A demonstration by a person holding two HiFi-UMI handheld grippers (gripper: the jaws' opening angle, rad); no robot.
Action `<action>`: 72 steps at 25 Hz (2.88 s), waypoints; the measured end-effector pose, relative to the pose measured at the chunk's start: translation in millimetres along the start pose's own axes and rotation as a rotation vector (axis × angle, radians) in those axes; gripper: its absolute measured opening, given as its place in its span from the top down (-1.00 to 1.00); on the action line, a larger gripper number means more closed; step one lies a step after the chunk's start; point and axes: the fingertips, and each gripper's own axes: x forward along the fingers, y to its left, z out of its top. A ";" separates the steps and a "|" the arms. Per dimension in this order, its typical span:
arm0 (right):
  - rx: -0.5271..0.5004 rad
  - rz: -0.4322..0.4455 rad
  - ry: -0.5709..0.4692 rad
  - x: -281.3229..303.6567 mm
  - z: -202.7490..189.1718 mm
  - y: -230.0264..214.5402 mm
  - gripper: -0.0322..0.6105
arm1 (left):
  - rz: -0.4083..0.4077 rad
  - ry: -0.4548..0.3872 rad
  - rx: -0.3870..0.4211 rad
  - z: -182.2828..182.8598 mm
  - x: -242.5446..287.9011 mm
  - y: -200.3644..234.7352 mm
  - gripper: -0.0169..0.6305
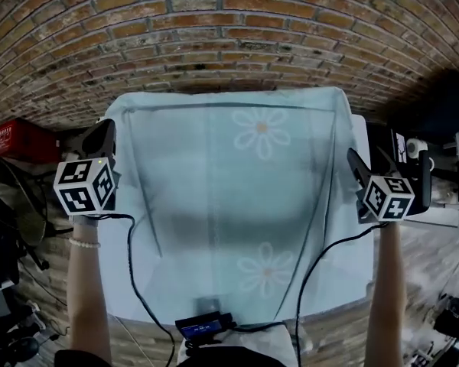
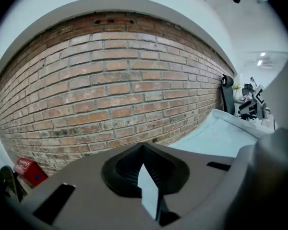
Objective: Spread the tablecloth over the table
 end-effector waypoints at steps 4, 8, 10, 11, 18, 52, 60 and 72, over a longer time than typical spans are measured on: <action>0.003 0.001 -0.005 -34.4 -21.0 11.2 -0.09 | -0.033 -0.030 0.058 4.2 -24.6 -42.6 0.90; 0.039 -0.024 -0.067 -66.3 -32.3 17.6 0.05 | -0.096 -0.062 0.063 6.5 -45.9 -100.0 0.90; 0.087 -0.013 -0.093 -78.8 -37.8 19.8 0.05 | -0.136 -0.072 0.053 6.8 -59.6 -133.6 0.90; 0.104 -0.002 -0.094 -83.9 -41.7 20.7 0.05 | -0.155 -0.077 0.056 7.6 -66.4 -151.2 0.90; 0.112 0.031 0.029 -104.7 -104.5 24.2 0.04 | -0.286 -0.098 0.072 14.3 -105.3 -256.1 0.90; -0.053 -0.233 0.008 -30.5 -55.7 -134.4 0.79 | -0.314 -0.059 0.111 1.2 -112.4 -354.0 0.90; -0.087 -0.295 0.001 0.7 -21.9 -178.8 0.79 | -0.301 -0.058 0.107 -2.3 -103.2 -358.4 0.90; -0.105 -0.363 0.008 31.8 9.3 -213.9 0.79 | -0.287 -0.057 0.049 -4.2 -94.6 -362.0 0.90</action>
